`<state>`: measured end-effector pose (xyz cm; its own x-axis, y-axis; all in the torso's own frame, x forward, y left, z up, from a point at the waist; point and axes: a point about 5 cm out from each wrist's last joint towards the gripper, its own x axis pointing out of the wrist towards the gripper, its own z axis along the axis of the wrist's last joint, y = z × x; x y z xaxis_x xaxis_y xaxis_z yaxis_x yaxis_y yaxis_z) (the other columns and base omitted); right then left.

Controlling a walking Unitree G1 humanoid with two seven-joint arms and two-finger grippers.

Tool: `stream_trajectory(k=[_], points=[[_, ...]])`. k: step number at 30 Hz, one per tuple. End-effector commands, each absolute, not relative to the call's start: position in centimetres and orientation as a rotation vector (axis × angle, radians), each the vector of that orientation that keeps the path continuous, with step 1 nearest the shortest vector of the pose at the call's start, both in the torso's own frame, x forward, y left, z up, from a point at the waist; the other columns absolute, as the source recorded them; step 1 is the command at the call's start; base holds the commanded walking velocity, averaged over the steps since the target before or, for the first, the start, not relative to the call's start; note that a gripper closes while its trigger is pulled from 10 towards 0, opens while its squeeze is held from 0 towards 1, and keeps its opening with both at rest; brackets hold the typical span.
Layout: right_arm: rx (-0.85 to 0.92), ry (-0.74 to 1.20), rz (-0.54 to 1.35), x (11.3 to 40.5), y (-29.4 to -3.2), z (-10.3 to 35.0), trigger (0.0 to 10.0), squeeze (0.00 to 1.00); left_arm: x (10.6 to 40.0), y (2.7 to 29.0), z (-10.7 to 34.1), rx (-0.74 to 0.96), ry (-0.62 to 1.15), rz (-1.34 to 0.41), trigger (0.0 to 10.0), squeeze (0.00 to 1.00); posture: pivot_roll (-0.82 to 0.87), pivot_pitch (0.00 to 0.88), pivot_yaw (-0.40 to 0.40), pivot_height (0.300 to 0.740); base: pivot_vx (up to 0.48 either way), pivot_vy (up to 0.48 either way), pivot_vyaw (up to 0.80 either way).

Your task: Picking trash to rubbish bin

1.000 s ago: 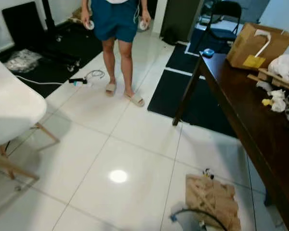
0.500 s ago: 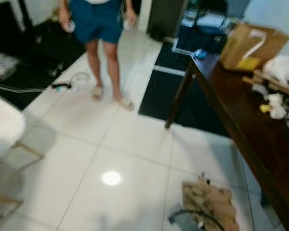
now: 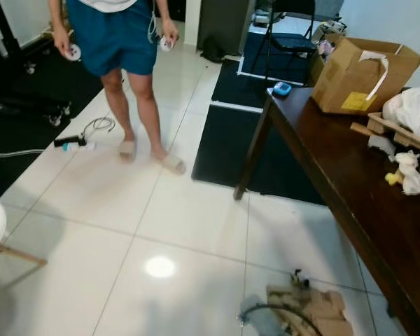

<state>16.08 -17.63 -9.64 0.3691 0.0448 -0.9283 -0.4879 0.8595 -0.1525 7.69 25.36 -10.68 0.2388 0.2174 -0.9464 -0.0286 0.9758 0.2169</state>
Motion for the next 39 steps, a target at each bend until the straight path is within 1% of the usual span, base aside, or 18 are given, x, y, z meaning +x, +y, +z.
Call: stream_trajectory(k=[1,3,7,19,22,23,24,27,31,35,39], points=[[-0.441,1.223,0.364,14.4,-18.0,-10.3,10.0,0.00,6.3,25.0,-11.0,0.150,1.363,0.171,10.0,0.00,0.23,0.085,-0.043,0.740,0.322,0.000,-0.67],[-0.466,1.236,0.371,14.2,-18.3,-10.3,10.0,0.00,6.2,24.9,-11.1,0.148,1.365,0.175,10.0,0.00,0.23,0.085,-0.043,0.740,0.161,0.000,-0.73],[-0.503,1.265,0.364,13.8,-19.5,-10.3,10.0,0.00,6.0,24.9,-11.1,0.145,1.375,0.183,10.0,0.00,0.23,0.084,-0.044,0.740,0.000,0.000,-0.79],[-0.543,1.317,0.348,13.3,-20.7,-10.3,10.0,0.00,6.0,24.8,-11.1,0.147,1.372,0.177,10.0,0.00,0.23,0.085,-0.045,0.740,0.000,0.000,-0.79],[-0.515,1.324,0.317,13.2,-20.7,-10.3,10.0,0.00,6.1,24.7,-11.2,0.145,1.371,0.177,10.0,0.00,0.23,0.085,-0.046,0.740,0.000,0.000,-0.79],[-0.467,1.328,0.284,13.2,-20.7,-10.3,10.0,0.00,6.1,24.6,-11.2,0.143,1.370,0.176,10.0,0.00,0.23,0.085,-0.047,0.740,0.000,0.000,-0.79],[-0.467,1.328,0.284,13.2,-20.7,-10.3,10.0,0.00,6.1,24.6,-11.2,0.143,1.370,0.176,10.0,0.00,0.23,0.085,-0.047,0.740,0.000,0.000,-0.79],[-0.345,1.325,0.222,13.5,-20.0,-10.3,10.0,0.00,6.2,24.5,-11.2,0.137,1.369,0.171,10.0,0.00,0.23,0.083,-0.050,0.740,0.000,0.000,-0.79],[-0.294,1.323,0.195,13.6,-19.7,-10.3,10.0,0.00,6.2,24.5,-11.2,0.136,1.368,0.170,10.0,0.00,0.23,0.083,-0.050,0.740,0.000,0.000,-0.79],[-0.185,1.314,0.115,13.9,-19.4,-10.3,10.0,0.00,6.3,24.6,-11.1,0.137,1.364,0.169,10.0,0.00,0.23,0.082,-0.050,0.740,0.000,0.000,-0.79],[-0.150,1.316,0.080,13.7,-19.7,-10.3,10.0,0.00,6.4,24.7,-11.1,0.137,1.362,0.170,10.0,0.00,0.23,0.082,-0.050,0.740,0.000,0.000,-0.79]])
